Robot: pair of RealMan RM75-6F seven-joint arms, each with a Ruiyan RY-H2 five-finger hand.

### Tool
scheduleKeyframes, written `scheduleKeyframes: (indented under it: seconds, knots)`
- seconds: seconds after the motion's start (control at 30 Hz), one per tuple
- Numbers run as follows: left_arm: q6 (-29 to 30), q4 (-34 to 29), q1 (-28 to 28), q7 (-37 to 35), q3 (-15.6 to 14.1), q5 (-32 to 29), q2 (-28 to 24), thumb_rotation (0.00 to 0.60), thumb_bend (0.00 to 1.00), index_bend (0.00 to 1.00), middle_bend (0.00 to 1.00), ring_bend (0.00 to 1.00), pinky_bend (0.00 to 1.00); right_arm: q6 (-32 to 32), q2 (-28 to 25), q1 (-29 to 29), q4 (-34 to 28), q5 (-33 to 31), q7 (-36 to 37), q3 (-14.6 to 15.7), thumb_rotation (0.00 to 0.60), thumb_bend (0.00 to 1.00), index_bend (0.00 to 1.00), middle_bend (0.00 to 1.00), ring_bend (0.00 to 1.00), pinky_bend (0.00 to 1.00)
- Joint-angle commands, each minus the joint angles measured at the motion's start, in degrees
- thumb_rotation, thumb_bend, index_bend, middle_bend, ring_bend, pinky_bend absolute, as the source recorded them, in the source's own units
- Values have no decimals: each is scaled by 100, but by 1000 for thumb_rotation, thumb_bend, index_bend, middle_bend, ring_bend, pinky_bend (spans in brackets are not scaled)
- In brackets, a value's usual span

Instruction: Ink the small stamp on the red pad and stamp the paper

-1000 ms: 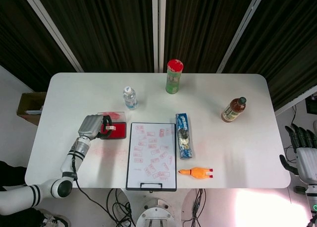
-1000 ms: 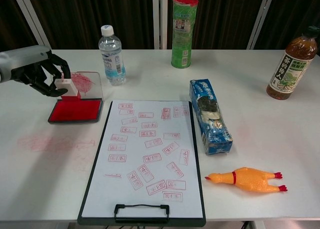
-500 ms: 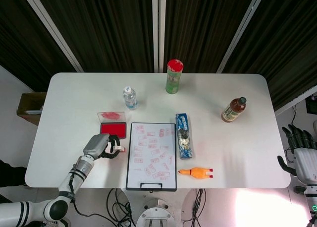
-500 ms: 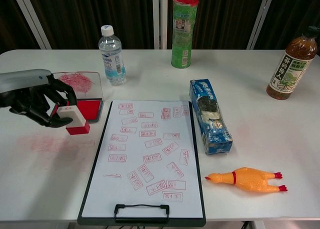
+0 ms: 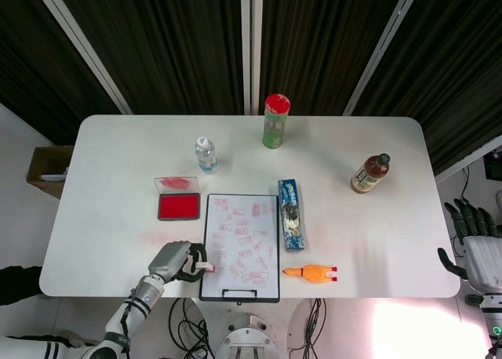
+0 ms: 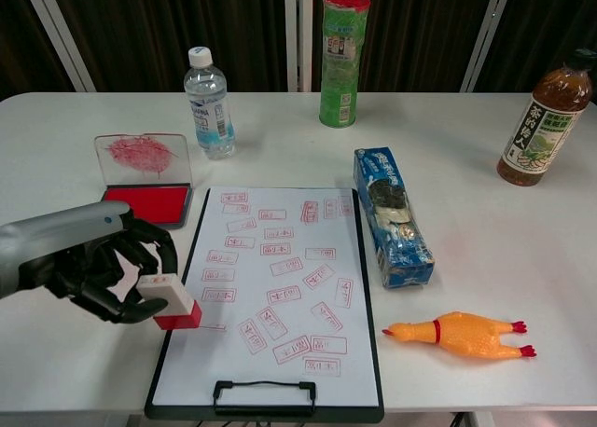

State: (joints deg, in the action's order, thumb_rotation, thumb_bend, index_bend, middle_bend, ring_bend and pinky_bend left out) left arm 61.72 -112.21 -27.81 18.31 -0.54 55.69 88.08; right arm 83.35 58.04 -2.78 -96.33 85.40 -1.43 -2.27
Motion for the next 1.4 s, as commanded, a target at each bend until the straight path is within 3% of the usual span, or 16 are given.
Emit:
scheduleKeyframes:
  seconds: [0.03,0.63,1.4]
  knots:
    - [25,87,-10,146,-77,67,177,600,412,693,699,1000,1000,-8,-3,5,25,-20,25,0,600,261,0,0,0,0]
    - [99,640,-160,763,-109,316,761,600,413,693,699,1000,1000,33,-31,76,188,-60,241,10,600,268,0,0,0,0]
    - [135,1027,-15,960,-338,413,914,600,416,707,705,1000,1000,-9,4,79,175,-165,107,-15,600,270,0,0,0,0]
